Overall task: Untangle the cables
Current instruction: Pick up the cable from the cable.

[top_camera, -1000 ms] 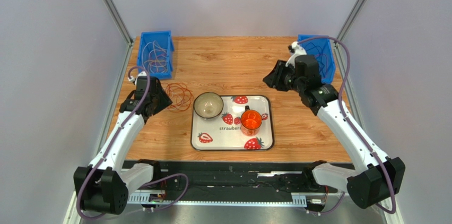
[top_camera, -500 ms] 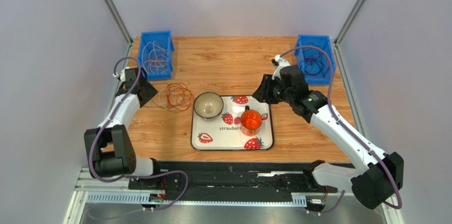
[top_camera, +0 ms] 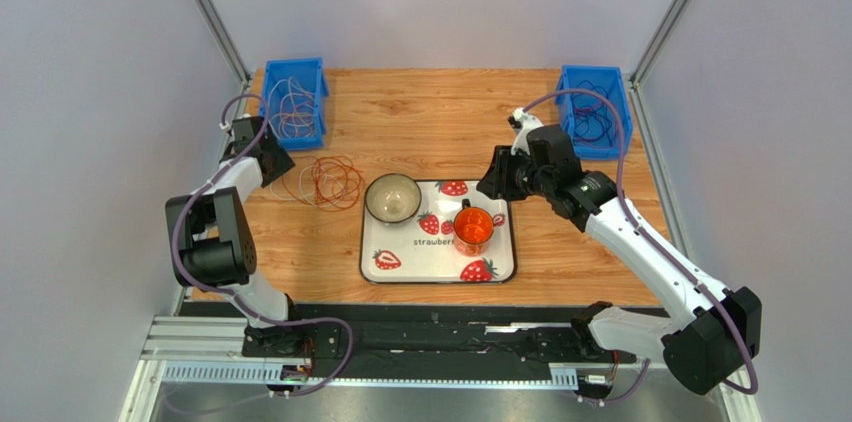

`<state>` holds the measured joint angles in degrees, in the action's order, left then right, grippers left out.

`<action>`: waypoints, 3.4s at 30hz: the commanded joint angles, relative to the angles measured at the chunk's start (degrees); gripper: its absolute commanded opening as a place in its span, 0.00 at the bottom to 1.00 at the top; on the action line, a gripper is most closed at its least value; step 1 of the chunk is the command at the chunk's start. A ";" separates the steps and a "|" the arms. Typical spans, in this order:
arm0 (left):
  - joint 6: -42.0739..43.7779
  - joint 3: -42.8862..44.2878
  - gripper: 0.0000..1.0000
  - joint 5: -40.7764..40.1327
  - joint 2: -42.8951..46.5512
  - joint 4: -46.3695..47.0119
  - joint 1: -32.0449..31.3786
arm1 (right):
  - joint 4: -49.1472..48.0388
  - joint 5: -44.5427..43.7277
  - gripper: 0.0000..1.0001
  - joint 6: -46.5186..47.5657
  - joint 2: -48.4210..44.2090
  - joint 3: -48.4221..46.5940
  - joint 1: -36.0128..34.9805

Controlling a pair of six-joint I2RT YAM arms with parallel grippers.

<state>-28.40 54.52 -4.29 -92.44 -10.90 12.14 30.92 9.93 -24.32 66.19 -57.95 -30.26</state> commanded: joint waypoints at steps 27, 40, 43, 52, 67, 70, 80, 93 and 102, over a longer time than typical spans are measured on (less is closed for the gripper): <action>2.30 9.11 0.00 7.54 -0.21 -5.98 -0.54 | 4.06 0.44 0.36 2.17 0.25 -4.53 -0.33; 5.90 19.73 0.00 13.25 17.29 -17.57 -6.60 | 11.08 -4.48 0.36 2.87 -2.30 -10.77 -0.33; 7.39 22.98 0.00 15.02 20.19 -20.55 -8.18 | 13.11 -6.58 0.36 4.45 -3.35 -13.67 -0.33; 9.42 27.83 0.00 25.88 26.34 -24.53 -10.12 | 12.42 -2.59 0.37 6.38 -3.62 -21.05 -0.33; -2.17 30.81 0.00 54.12 31.89 -8.80 -11.97 | -2.34 33.48 0.48 7.44 5.08 -31.52 -0.33; -5.95 31.35 0.00 57.54 32.41 -4.41 -11.88 | -7.44 36.02 0.53 6.13 7.10 -32.40 -0.32; -9.91 32.84 0.00 60.63 34.70 -0.62 -11.97 | -18.43 37.09 0.56 1.29 17.21 -39.60 -1.99; -9.57 31.08 0.00 61.60 34.70 0.35 -11.97 | -22.13 38.32 0.54 3.31 24.42 -45.67 -7.79; -9.74 29.77 0.00 61.69 35.14 1.14 -11.88 | -21.16 35.78 0.43 4.28 27.32 -49.71 -10.17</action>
<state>-37.43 84.88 56.47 -57.91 -12.56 0.30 11.51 47.37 -21.30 92.71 -103.83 -39.29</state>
